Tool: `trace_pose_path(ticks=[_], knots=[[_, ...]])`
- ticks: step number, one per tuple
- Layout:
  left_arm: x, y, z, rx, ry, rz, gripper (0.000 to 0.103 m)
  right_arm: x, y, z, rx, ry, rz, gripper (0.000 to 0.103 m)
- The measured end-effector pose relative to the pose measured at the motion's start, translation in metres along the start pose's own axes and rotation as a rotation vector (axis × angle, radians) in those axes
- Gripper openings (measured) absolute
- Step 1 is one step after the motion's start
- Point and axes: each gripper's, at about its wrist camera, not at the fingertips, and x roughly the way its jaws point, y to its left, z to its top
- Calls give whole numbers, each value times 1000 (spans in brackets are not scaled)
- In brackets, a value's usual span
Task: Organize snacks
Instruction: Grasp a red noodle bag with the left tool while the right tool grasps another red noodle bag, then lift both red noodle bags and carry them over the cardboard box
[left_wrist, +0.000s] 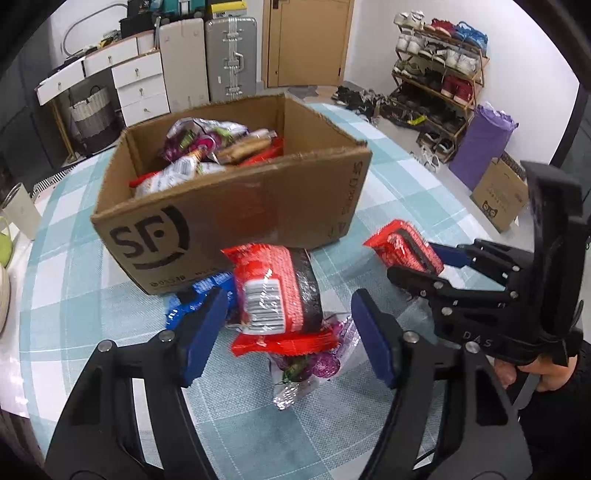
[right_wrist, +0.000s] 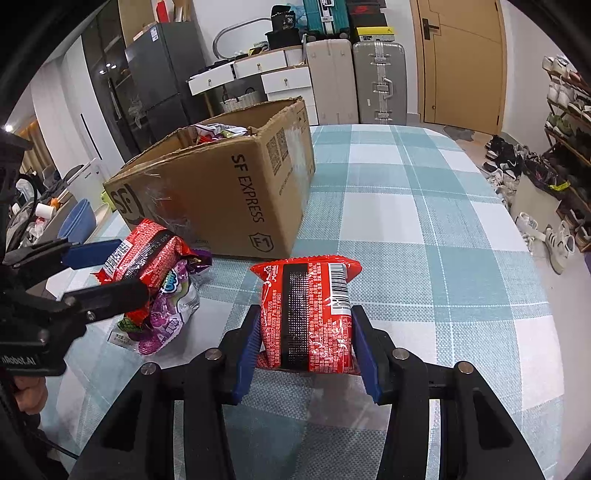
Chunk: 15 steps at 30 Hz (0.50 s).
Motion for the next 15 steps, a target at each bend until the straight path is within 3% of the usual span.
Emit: trace_pose_path(ticks=[6, 15], knots=[[11, -5, -2, 28, 22, 38, 58, 1, -3, -1, 16, 0, -5, 48], [10, -1, -2, 19, 6, 27, 44, -4, -2, 0, 22, -13, -8, 47]])
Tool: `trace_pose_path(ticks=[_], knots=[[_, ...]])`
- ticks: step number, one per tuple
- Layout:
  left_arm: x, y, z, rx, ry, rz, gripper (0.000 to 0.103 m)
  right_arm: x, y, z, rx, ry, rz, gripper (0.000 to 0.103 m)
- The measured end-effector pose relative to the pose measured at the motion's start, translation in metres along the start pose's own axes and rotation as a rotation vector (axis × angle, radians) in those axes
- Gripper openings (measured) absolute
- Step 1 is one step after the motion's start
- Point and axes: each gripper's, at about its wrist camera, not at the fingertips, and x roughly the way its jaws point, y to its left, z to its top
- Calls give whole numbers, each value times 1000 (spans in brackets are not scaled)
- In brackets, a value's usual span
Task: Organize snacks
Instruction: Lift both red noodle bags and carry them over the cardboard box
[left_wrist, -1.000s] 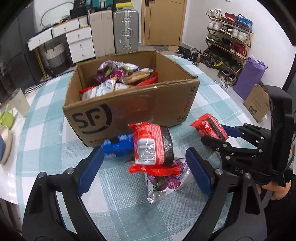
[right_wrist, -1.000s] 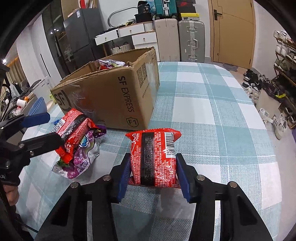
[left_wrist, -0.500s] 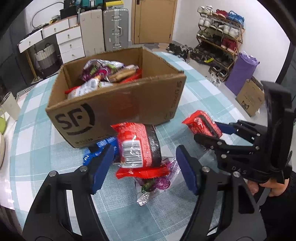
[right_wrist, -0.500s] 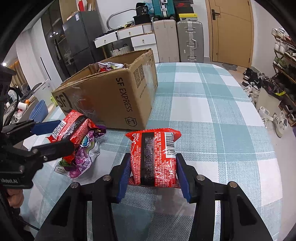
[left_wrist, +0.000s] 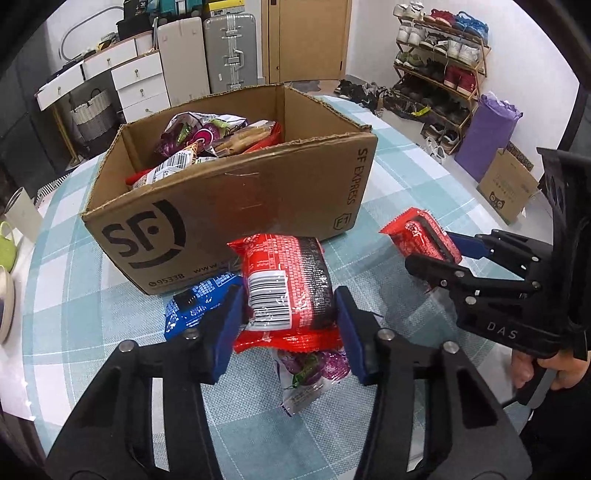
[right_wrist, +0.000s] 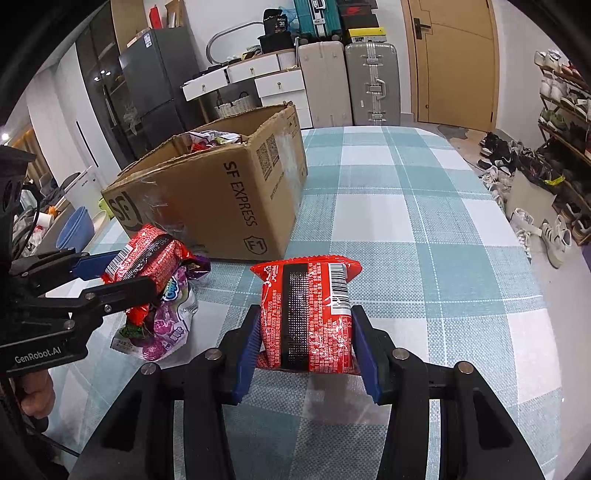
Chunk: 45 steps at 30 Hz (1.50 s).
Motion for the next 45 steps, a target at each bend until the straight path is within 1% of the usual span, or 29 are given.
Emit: trace_pose_path(ticks=[4, 13, 20, 24, 31, 38, 45], knots=[[-6, 6, -1, -28, -18, -34, 42, -5, 3, 2, -9, -12, 1, 47], [-25, 15, -7, -78, -70, -70, 41, -22, 15, 1, -24, -58, 20, 47], [-41, 25, -10, -111, -104, -85, 41, -32, 28, 3, -46, -80, 37, 47], [-53, 33, -11, -141, -129, -90, 41, -43, 35, 7, -63, -107, 49, 47], [-74, 47, -10, -184, -168, -88, 41, -57, 46, 17, -94, -141, 66, 47], [-90, 60, -4, -214, -203, -55, 41, -62, 52, 28, -125, -152, 83, 47], [-94, 64, 1, -217, -215, -42, 41, -65, 54, 36, -136, -169, 88, 47]])
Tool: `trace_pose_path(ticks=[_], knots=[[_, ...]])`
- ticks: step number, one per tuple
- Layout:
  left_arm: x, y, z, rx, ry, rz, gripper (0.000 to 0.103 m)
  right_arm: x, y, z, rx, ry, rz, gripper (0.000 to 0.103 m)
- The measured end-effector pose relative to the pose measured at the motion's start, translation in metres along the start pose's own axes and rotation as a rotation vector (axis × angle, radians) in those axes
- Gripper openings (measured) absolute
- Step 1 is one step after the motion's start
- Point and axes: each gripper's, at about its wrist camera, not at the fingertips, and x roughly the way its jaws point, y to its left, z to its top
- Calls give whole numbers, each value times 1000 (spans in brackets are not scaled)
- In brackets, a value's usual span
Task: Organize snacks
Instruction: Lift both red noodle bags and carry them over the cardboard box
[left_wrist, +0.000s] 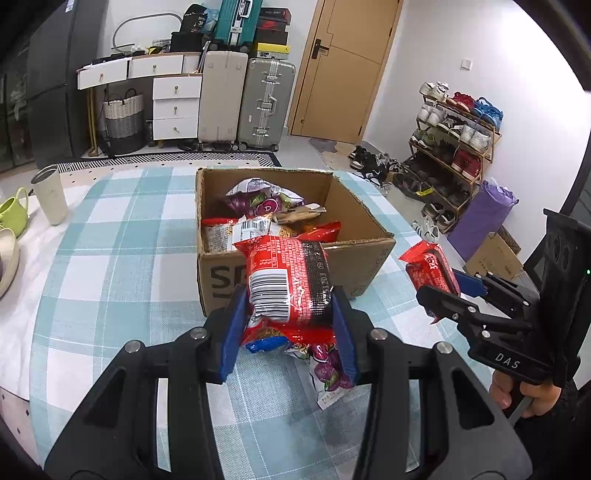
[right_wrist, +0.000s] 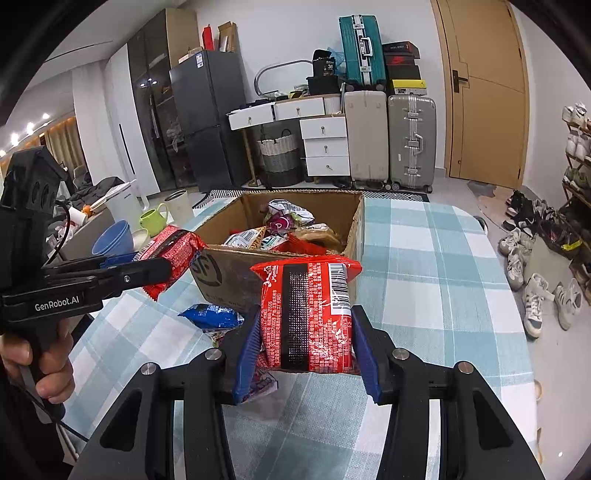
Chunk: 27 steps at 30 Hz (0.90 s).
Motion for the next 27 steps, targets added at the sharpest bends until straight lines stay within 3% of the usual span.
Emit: trace_pose_path(ticks=[27], knots=[[12, 10, 37, -8, -40, 33, 41, 19, 4, 34, -54, -8, 5, 47]])
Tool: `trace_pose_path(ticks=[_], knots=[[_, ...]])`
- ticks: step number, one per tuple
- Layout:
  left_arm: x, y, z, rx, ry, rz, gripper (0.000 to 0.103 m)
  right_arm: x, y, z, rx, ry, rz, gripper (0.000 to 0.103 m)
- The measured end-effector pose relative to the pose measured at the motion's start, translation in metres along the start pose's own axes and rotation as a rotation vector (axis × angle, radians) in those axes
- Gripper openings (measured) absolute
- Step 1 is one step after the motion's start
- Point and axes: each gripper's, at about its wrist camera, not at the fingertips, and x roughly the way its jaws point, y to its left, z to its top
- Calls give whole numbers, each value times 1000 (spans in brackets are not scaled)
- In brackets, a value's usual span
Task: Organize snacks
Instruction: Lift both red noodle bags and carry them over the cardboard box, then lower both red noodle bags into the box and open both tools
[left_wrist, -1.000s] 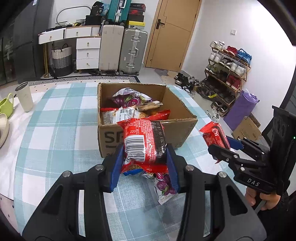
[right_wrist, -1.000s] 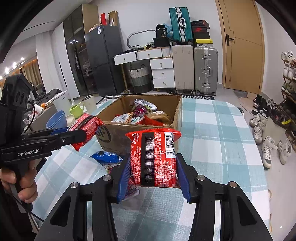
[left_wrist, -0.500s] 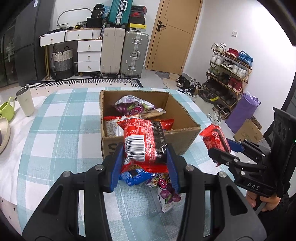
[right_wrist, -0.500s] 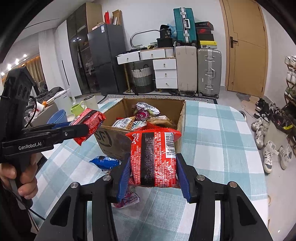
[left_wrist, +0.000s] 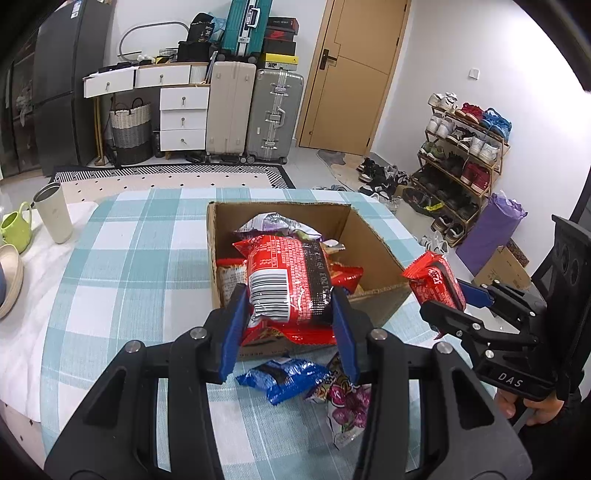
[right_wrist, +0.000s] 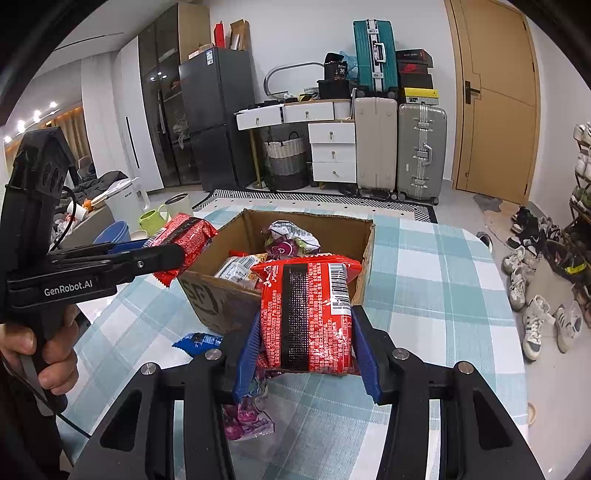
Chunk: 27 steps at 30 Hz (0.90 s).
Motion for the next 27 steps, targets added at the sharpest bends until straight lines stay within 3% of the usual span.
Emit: trace_pose_path(ticks=[27], knots=[[64, 20, 46, -8, 4, 25, 41, 44, -9, 41, -7, 2, 11, 47]])
